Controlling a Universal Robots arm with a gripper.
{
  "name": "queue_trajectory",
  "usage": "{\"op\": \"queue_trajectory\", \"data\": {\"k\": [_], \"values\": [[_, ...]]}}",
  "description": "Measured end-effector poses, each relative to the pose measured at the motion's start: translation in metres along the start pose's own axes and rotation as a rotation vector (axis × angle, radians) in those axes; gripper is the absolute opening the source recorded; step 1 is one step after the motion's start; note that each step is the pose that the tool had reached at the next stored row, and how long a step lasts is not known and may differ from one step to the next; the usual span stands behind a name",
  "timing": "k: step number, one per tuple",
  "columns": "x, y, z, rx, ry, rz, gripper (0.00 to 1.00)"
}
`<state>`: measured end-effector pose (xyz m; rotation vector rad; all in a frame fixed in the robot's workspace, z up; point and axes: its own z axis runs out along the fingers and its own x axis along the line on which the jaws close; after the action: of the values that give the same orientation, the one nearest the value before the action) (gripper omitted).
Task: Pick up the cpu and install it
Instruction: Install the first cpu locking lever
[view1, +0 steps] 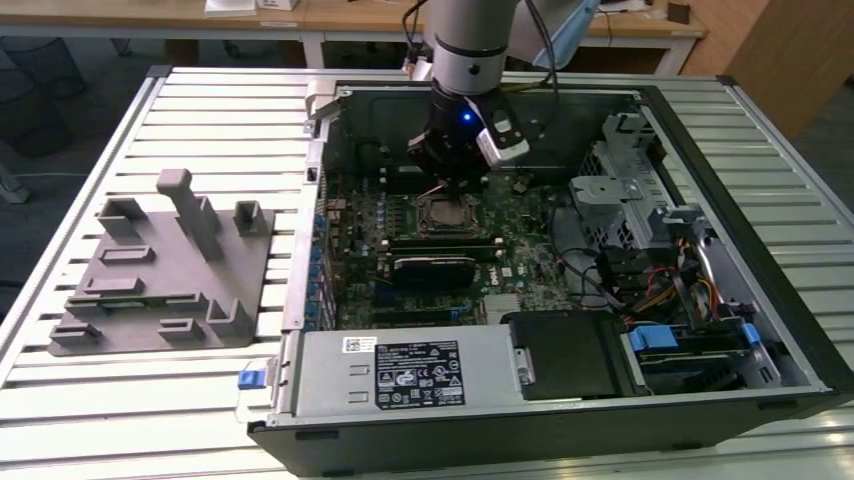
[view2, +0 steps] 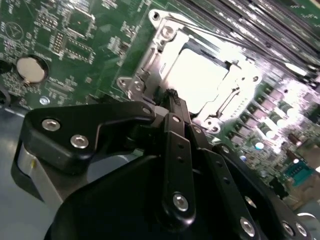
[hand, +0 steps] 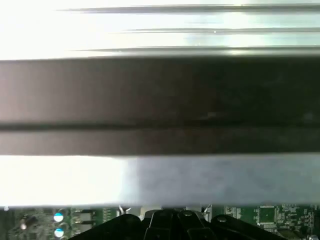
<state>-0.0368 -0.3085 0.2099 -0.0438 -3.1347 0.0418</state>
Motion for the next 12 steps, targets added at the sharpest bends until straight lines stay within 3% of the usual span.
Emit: {"op": "queue_trajectory", "data": {"k": [9,11,12], "values": [[0.0079,-0.0007,-0.0175,-0.0094,0.0004,0.0,0.11],[0.0081,-0.0007,-0.0179,-0.0207,0.0005,0.0,0.11],[0.0081,-0.0007,-0.0179,-0.035,0.0011,0.0,0.11]]}}
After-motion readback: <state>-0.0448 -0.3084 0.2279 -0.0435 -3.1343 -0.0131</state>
